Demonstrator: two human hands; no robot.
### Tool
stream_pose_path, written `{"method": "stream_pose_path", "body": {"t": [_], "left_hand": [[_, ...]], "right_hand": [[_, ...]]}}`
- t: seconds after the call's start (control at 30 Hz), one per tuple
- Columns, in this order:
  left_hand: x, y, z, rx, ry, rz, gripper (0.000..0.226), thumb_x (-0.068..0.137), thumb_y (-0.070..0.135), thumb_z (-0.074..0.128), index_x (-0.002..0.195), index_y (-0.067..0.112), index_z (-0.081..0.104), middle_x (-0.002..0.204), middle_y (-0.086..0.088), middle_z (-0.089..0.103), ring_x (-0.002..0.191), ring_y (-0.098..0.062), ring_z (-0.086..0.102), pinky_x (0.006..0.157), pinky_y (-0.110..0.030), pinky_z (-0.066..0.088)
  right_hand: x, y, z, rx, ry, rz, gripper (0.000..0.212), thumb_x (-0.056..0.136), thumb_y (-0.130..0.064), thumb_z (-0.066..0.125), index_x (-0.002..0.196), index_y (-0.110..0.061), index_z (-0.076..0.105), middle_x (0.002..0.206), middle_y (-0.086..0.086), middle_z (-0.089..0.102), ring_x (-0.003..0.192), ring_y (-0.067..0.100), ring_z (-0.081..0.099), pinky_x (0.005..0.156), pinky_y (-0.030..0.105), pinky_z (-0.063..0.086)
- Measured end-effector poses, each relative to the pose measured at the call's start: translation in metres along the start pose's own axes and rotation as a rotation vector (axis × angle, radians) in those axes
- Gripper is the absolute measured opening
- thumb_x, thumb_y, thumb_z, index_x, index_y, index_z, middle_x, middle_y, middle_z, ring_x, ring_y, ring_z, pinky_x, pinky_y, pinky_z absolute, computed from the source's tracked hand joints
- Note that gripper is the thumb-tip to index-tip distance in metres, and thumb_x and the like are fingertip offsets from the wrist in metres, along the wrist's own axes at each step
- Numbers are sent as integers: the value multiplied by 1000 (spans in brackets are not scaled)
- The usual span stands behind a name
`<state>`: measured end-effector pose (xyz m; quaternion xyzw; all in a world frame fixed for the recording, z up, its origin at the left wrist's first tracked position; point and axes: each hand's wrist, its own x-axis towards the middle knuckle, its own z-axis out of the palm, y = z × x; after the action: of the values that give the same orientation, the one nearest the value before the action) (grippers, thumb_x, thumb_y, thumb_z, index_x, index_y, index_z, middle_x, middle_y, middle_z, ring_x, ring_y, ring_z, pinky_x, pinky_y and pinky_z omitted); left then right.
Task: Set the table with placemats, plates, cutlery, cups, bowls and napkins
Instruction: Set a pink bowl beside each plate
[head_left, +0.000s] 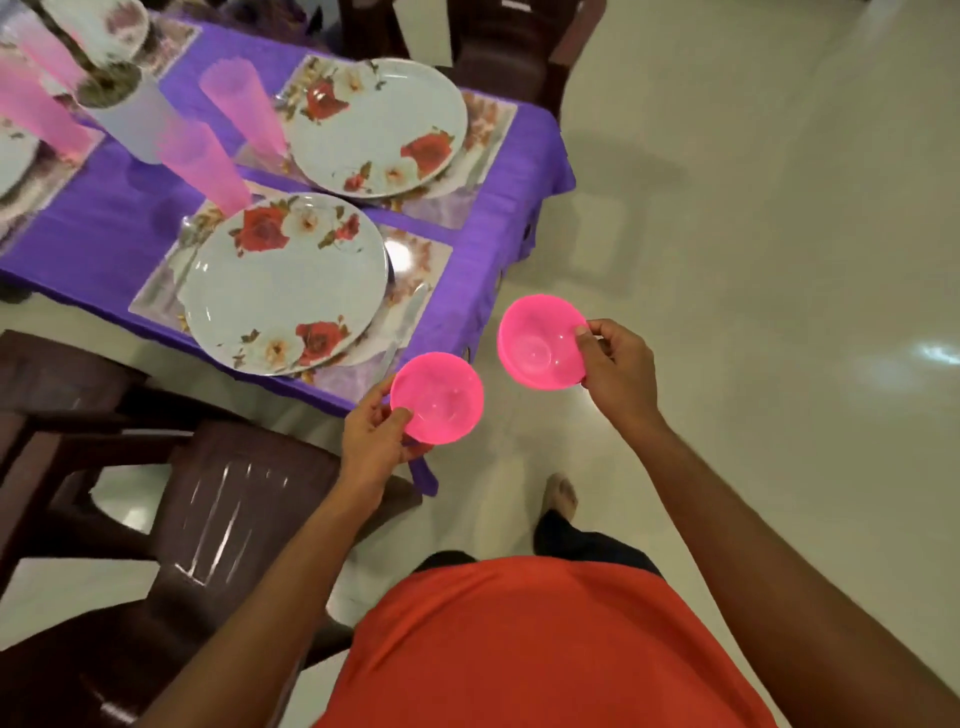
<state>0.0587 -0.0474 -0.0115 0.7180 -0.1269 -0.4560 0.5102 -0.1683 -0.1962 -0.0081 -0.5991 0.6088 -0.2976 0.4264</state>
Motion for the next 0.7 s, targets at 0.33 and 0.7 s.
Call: {"method": "stream_pose_path", "body": {"t": [0.33,0.7], "left_hand": [[44,45,41,-206,287,-93,42,95,-7,51,129,17,57,123,-13,58,113,-36,59,58,-37,62],[110,94,31,-318,360,-77,46,93,-8,50,125,25,61,121,-2,58,102,-25,63,60,-36,62]], "right_hand": [[162,-44,61,-116,-359,-126,15,92,-33,60,99,-25,71,74,0,72,62,16,72,71,45,60],[234,-70,151,-359,-599,-228,17,96,-26,61,107,-18,70,76,1,68,74,22,63,71,36,49]]}}
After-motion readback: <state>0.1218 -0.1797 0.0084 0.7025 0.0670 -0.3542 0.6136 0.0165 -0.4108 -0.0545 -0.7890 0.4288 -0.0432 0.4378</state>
